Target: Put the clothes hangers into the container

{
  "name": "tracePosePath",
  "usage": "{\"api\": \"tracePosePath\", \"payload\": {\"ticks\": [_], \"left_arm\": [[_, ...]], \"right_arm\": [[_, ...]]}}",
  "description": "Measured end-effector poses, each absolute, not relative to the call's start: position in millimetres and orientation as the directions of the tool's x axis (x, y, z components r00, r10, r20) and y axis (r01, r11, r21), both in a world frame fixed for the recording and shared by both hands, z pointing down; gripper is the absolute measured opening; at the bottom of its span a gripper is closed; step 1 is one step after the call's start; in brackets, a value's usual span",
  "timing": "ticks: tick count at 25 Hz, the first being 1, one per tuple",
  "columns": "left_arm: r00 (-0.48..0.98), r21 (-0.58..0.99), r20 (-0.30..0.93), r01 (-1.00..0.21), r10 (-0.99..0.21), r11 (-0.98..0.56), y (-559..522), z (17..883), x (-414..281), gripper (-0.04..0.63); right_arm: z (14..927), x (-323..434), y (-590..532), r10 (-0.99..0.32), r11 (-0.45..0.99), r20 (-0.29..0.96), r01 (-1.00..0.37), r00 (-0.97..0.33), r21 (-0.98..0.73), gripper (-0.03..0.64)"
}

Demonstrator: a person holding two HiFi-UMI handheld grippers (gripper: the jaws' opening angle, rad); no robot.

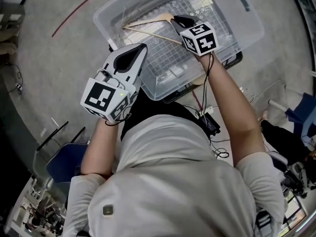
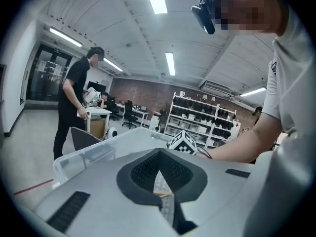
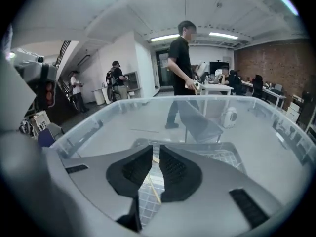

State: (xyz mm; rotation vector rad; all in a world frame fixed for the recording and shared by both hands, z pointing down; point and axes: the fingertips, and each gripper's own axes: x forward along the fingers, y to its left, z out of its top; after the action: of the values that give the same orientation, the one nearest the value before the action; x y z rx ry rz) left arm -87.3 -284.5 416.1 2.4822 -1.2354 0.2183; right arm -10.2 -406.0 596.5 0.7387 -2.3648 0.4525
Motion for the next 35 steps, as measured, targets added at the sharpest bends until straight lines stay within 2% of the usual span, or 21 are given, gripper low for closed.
{"api": "tracePosePath", "payload": {"ticks": [11, 24, 29, 35], "left_arm": [[0.607, 0.209, 0.25, -0.794, -0.754, -0.57, -195.0, 375.9, -2.4, 0.017], [0.614, 0.167, 0.23, -0.79, -0.755, -0.591, -142.8, 356.9, 27.2, 0.017], [0.608, 0.152, 0.226, -0.794, -0.761, -0.589, -136.5, 355.3, 28.0, 0.017], [0.584, 0.142, 0.203, -0.812, -0.786, -0.566, -129.8, 344.5, 27.9, 0.017]], "right_arm": [[459.9, 69.3, -274.8, -0.475, 0.829, 0.444, -0.556, -0.759, -0.064, 0.03], [380.3, 108.1, -183.0, -0.513, 0.836, 0.295, -0.547, -0.806, -0.041, 0.02], [366.2, 116.1, -157.2, -0.494, 0.858, 0.271, -0.513, -0.826, -0.001, 0.02], [350.3, 133.4, -133.4, -0.517, 0.844, 0.245, -0.536, -0.82, -0.014, 0.02]]}}
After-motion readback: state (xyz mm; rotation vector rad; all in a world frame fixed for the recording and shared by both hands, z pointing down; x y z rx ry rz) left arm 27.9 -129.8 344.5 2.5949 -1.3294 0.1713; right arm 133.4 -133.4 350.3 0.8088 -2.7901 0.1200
